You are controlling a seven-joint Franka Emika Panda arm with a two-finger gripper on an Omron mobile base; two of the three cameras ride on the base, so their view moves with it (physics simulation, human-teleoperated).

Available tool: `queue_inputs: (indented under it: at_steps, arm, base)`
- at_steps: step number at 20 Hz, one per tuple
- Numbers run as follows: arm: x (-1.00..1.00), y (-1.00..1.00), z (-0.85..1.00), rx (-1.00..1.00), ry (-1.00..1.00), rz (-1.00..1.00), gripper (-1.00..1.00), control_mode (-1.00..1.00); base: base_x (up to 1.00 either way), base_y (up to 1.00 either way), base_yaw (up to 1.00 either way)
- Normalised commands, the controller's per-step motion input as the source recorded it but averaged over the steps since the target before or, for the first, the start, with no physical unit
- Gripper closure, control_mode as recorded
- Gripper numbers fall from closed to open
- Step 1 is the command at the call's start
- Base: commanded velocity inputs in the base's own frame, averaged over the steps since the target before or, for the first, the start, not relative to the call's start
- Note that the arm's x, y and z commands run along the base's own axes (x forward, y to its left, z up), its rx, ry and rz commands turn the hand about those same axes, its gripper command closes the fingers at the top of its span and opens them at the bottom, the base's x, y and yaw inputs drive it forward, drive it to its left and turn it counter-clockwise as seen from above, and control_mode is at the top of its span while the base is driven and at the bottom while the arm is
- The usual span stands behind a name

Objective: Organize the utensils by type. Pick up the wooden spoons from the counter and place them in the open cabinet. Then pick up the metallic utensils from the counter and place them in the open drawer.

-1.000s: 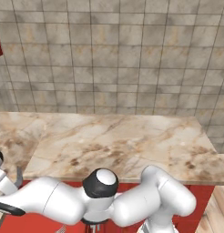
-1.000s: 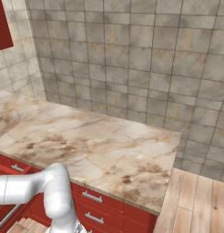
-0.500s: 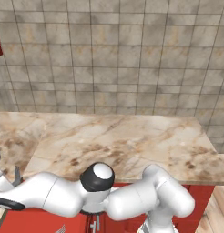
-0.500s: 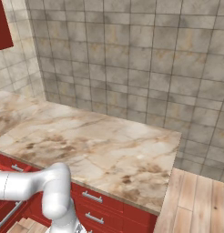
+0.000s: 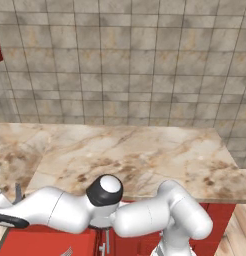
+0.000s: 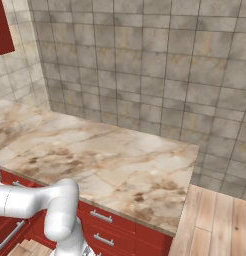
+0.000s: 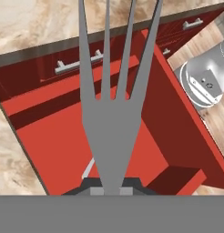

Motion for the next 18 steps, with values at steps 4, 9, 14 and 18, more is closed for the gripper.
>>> queue_inputs:
  at_steps: [4,9,14,18]
  arm:
    - [-0.03,-0.1,-0.11,0.11,0.0,0.0,1.0,-1.0]
    - [0.0,-0.13,-0.09,0.12,0.0,0.0,1.0,-1.0]
    - [0.0,-0.21,-0.04,0.17,0.0,0.0,1.0,-1.0]
    - [-0.04,-0.24,-0.06,0.21,0.0,0.0,1.0,-1.0]
  base:
    - [0.0,0.0,0.0]
    - [0.0,0.0,0.0]
    - [0.0,0.0,0.0]
    - [0.0,0.0,0.0]
